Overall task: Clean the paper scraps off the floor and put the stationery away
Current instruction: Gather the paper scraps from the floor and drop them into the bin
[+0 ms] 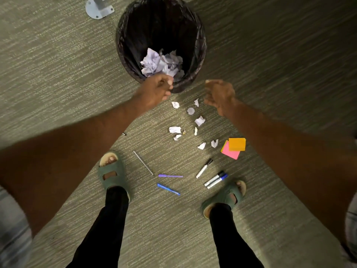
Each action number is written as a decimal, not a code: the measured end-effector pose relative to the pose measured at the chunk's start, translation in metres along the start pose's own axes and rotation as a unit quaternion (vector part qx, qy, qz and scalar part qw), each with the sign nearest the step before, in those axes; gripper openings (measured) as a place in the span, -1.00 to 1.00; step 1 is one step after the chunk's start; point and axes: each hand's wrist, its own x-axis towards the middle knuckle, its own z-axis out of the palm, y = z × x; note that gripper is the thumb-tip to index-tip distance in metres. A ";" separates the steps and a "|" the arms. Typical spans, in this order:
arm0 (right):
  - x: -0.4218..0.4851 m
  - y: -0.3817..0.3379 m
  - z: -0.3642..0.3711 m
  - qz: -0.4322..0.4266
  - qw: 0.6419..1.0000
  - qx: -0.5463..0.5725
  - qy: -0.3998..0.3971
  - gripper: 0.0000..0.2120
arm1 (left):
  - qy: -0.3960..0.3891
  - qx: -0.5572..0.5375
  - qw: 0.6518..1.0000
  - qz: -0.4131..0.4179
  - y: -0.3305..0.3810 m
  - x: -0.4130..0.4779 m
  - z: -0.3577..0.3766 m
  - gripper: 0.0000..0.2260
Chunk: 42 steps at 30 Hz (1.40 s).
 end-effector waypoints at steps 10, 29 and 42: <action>0.034 0.180 -0.062 -0.033 0.937 -0.349 -0.004 -0.59 | -0.121 0.258 0.959 -0.001 -0.105 0.001 0.079 -0.78; 0.131 0.374 -0.049 -0.131 0.895 -0.426 -0.001 -0.05 | 0.010 0.447 0.893 -0.041 -0.273 0.084 0.190 -0.14; 0.139 0.394 0.004 -0.323 0.810 -0.488 0.041 -0.70 | 0.000 0.393 0.914 0.099 -0.293 0.091 0.193 -0.76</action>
